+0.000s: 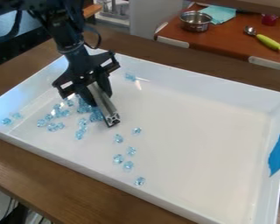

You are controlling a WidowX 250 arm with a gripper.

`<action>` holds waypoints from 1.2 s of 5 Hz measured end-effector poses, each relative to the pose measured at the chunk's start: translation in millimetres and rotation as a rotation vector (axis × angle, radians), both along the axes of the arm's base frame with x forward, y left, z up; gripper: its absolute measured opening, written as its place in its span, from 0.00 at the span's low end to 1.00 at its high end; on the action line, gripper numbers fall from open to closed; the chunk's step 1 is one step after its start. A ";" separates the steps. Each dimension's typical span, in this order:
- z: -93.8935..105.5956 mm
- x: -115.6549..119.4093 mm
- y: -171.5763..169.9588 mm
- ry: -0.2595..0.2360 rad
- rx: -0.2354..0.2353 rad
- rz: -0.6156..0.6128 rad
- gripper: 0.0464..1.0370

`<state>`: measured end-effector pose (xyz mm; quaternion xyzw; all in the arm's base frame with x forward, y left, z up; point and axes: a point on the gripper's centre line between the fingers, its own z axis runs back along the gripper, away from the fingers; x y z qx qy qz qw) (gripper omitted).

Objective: Sweep into pile

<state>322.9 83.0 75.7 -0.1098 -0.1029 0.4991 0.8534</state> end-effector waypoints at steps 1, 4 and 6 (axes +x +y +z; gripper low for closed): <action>-0.7 -5.2 1.9 0.012 -0.004 0.033 0.34; -0.9 -50.6 22.5 0.057 0.018 -0.003 0.34; 0.8 -78.5 22.3 0.093 -0.022 -0.046 0.34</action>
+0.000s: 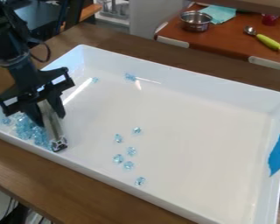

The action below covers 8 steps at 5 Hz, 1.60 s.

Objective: Sweep into pile

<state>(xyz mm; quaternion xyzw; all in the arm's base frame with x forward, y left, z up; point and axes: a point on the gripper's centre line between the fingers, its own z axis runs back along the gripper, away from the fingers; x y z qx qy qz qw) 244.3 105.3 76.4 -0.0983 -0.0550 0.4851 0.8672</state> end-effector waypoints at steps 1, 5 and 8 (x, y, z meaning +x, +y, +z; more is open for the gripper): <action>5.0 1.3 -18.7 -0.005 -0.048 -0.003 0.34; 41.9 45.2 -150.5 -0.138 -0.050 -0.319 0.34; 25.9 60.3 -211.0 -0.337 0.000 -0.566 0.34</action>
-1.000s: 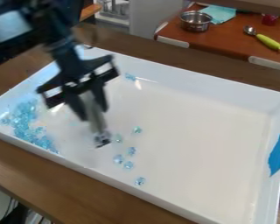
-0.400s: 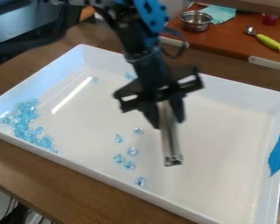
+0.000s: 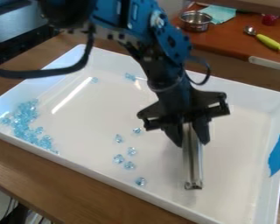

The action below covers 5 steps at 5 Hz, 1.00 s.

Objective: Sweep into pile

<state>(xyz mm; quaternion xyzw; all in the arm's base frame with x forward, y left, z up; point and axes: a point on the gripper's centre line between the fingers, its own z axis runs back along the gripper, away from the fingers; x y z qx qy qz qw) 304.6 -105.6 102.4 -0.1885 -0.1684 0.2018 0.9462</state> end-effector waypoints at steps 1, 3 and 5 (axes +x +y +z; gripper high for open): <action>-7.5 -1.6 0.8 0.029 0.015 -0.009 0.34; -16.9 -25.4 29.3 0.096 0.008 -0.020 0.34; -16.5 -37.7 75.1 0.083 0.058 -0.074 0.34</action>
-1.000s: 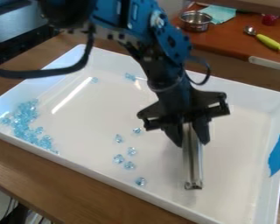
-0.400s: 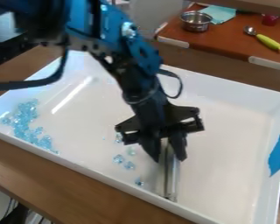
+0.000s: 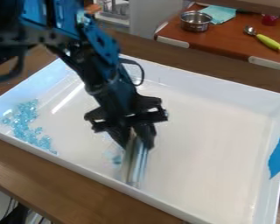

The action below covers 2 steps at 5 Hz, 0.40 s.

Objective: Sweep into pile

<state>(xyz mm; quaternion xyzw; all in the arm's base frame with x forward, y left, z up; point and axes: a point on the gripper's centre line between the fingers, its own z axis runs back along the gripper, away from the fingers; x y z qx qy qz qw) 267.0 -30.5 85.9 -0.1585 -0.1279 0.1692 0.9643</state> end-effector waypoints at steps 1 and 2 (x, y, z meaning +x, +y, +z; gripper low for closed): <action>-6.5 2.3 17.2 0.012 0.065 -0.020 0.34; -7.3 13.9 36.5 0.020 0.194 -0.038 0.34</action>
